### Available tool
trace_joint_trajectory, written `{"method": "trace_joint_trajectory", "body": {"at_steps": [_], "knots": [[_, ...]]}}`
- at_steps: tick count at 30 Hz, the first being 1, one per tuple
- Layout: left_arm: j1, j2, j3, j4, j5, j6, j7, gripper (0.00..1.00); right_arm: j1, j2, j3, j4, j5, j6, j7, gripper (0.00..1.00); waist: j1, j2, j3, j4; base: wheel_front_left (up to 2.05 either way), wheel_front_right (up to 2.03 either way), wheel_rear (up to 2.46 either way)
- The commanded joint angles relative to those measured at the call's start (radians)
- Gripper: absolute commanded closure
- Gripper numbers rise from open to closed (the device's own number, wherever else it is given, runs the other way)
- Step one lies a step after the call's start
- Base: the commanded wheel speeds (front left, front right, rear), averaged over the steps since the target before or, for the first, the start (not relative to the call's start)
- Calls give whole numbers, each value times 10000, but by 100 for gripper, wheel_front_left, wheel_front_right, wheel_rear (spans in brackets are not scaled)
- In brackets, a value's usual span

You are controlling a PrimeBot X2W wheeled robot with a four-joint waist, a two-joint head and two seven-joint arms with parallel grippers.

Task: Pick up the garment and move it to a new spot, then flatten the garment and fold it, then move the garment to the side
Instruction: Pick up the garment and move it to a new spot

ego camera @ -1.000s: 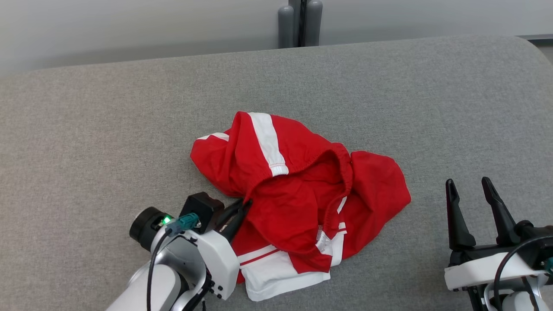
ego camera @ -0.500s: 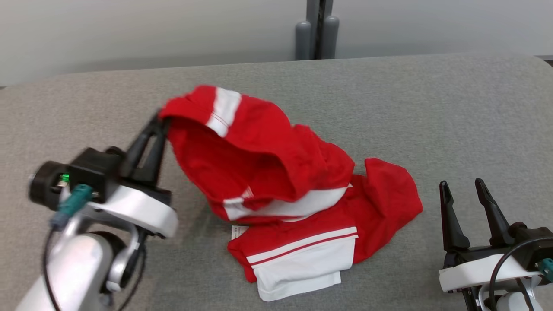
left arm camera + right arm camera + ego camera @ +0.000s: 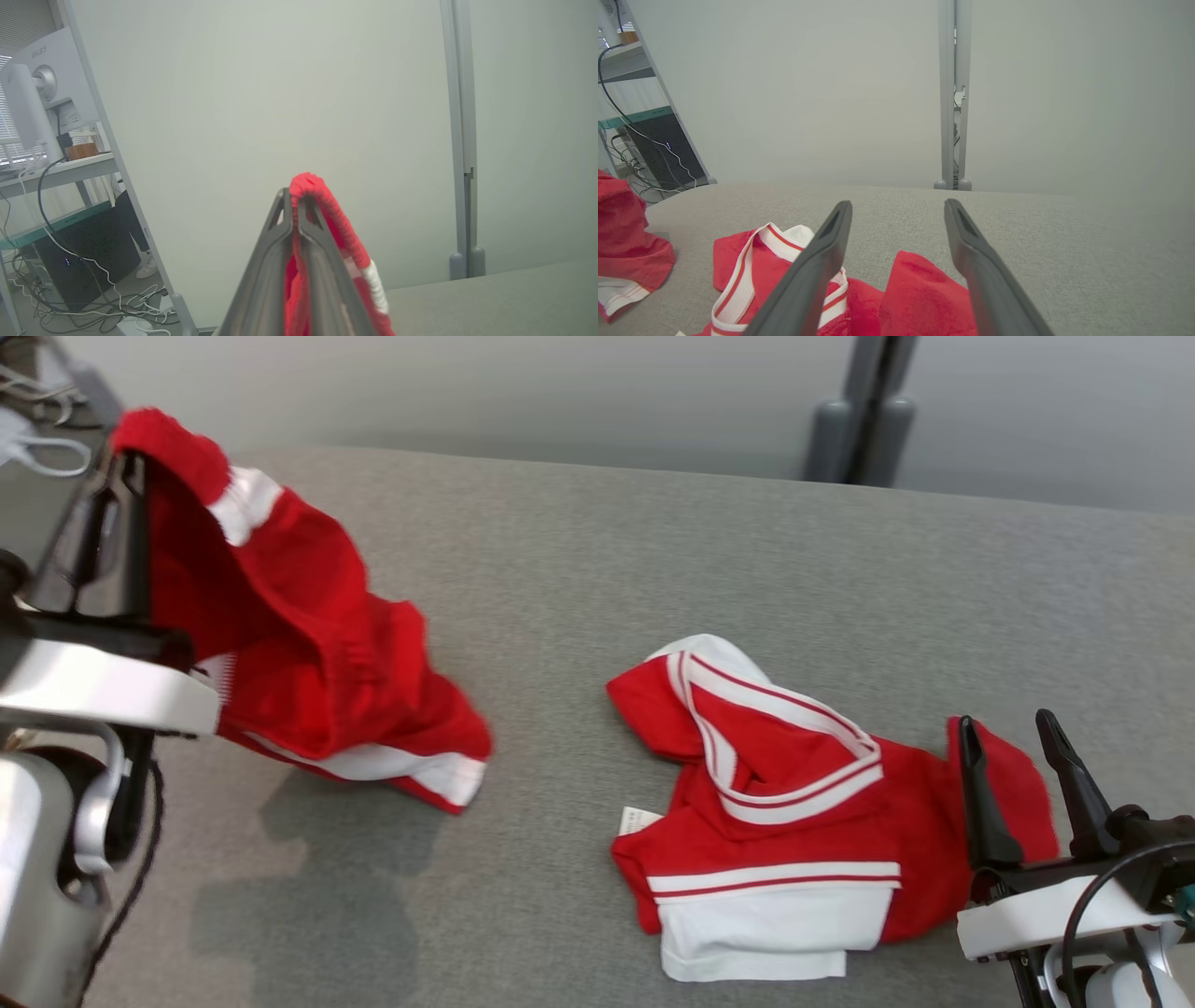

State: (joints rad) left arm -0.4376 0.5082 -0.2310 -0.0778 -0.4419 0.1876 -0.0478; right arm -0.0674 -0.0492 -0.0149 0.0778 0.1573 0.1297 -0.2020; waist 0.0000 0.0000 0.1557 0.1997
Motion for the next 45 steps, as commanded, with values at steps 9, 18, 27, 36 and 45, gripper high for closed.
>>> {"method": "trace_joint_trajectory", "body": {"at_steps": [9, 18, 27, 36, 45], "knots": [[-1597, 73, 608, 1962, -800, -854, -808, 100, -138, -211, 24, -445, -265, 20, 339, 0, 0, 0, 414, 1264, 0, 0, 0], [-3112, 164, 1203, 5667, -1164, -1764, -1961, 100, -609, -585, 281, -1072, -497, 20, 807, 0, 0, 0, 1487, 1186, 0, 0, 0], [-3615, -636, 1642, 8839, -893, -2611, -2163, 100, -898, -819, 222, -1621, -464, 20, 1172, 0, 0, 0, 2352, 816, 0, 0, 0], [-3276, -1711, 2119, 11263, -1516, -3116, -2167, 100, -1000, -752, 223, -1738, -478, 20, 1223, 0, 0, 0, 2513, 493, 0, 0, 0], [-2265, -1536, 2906, 10644, -1808, -3179, -2169, 0, -902, -513, 274, -1180, -395, 20, 761, 0, 0, 0, 1801, 218, 0, 0, 0]]}}
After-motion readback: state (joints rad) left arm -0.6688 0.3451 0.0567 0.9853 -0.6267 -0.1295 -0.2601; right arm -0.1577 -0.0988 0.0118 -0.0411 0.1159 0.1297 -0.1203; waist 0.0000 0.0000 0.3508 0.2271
